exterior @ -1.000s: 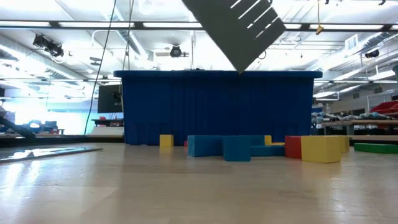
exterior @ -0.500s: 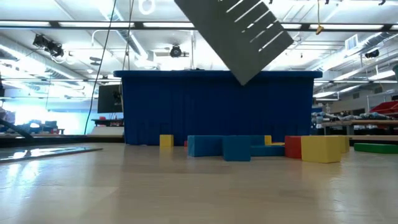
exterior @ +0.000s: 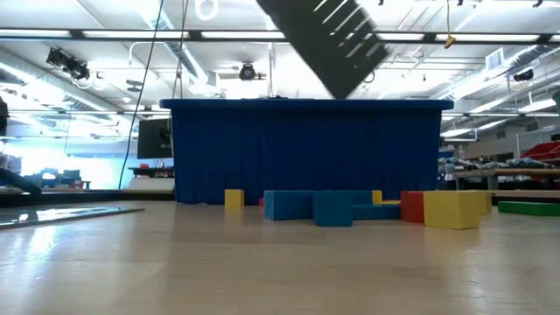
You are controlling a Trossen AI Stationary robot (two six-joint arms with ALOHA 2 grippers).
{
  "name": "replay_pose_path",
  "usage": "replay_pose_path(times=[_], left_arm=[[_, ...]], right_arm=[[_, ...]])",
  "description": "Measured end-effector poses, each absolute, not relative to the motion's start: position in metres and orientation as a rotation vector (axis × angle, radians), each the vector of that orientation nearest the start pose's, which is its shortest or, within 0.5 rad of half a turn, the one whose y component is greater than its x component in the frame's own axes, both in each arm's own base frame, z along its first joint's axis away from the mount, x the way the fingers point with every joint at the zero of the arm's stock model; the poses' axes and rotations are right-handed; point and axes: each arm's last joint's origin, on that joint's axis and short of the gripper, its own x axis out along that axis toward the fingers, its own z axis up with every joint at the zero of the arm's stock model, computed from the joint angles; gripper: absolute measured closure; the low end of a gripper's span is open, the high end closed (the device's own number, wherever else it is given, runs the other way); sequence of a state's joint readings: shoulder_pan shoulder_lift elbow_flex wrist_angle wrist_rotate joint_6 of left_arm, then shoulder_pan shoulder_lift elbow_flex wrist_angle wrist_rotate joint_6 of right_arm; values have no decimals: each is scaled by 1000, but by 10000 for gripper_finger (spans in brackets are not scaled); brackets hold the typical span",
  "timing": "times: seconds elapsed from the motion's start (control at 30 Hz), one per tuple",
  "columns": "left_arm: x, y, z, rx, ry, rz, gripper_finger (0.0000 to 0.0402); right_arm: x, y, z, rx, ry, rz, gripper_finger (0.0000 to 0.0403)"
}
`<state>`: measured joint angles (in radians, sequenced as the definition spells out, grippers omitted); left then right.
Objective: Sort Items/Unsort Items
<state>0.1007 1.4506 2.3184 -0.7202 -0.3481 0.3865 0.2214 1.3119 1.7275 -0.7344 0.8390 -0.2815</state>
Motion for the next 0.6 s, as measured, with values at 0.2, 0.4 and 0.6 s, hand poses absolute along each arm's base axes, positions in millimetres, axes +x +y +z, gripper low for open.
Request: replay_pose_path(times=[0.2,0.4,0.6], left_arm=[[193,40,604,379,-66,391,399],[192,47,597,380,1,338,399],[199,55,592,385,29,287,399]], right_arm=[[234,6,496,-483,314,-553,296],[239,-12,493,-511,355,-548,258],[232,-20,496,-517,350,-560,247]])
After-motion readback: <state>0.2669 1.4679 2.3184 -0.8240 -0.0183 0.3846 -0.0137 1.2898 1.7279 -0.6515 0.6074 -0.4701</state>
